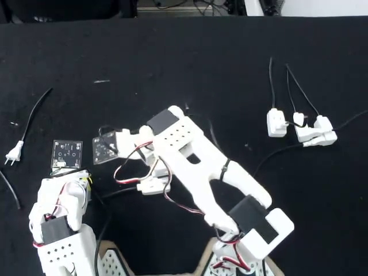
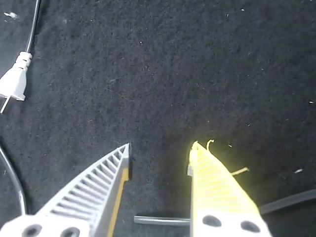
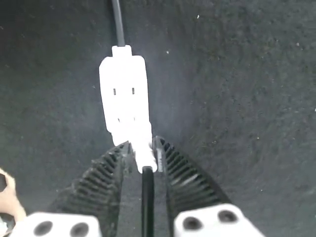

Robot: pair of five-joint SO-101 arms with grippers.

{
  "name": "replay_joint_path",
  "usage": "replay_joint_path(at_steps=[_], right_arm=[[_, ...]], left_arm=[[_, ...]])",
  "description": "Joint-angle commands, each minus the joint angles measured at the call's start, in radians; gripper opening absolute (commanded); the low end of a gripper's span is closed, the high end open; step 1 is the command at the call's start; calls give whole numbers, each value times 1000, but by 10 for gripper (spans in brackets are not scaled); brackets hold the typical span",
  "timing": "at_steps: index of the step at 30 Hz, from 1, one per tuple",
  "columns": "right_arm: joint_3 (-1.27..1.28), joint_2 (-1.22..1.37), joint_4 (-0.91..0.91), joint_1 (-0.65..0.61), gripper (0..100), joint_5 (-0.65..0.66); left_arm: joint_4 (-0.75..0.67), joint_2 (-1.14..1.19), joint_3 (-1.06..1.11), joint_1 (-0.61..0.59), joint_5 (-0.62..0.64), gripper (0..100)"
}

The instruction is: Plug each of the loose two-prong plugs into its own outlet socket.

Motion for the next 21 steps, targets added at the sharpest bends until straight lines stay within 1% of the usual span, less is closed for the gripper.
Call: replay_joint_path(at_steps=[1,5,12,21], right_arm=[[31,10,9,-61,11,-15],[31,10,44,-101,11,-15],[48,-5,48,-74,11,-17],[228,-275,34,-61,11,-17]], left_arm=[[6,-5,24,-8,-8,195],[6,-5,24,-8,-8,195],[6,-5,24,-36,-8,195],[6,-5,24,-36,-8,195]])
